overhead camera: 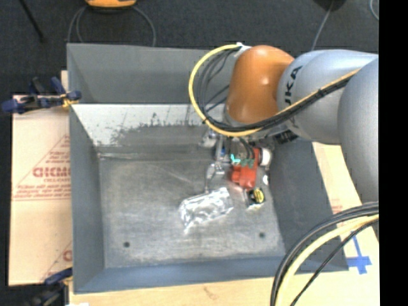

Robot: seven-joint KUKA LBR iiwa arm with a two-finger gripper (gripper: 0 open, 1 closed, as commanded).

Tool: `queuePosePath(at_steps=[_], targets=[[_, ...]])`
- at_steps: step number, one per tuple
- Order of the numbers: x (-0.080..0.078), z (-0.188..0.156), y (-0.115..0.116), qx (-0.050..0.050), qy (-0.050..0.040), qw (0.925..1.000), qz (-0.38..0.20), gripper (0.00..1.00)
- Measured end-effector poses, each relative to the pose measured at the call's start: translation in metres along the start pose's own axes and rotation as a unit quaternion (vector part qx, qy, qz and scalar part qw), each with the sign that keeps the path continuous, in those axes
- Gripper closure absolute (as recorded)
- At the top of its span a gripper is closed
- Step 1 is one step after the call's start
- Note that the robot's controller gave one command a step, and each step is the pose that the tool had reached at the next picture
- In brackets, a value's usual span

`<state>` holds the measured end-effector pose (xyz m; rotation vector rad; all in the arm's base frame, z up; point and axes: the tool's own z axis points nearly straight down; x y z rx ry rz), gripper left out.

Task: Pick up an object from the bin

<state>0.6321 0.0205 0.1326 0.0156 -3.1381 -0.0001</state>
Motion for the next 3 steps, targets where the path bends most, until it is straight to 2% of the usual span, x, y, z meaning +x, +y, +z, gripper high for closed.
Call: queuePosePath(at_steps=[1,2,3], targets=[[0.094,0.019,-0.019,0.001,0.0003,1.0000,0.003,0.00],[0.090,0.018,-0.018,0.001,-0.0033,1.0000,0.003,1.00],[0.094,-0.067,-0.012,-0.001,-0.0058,0.9993,0.038,1.00]])
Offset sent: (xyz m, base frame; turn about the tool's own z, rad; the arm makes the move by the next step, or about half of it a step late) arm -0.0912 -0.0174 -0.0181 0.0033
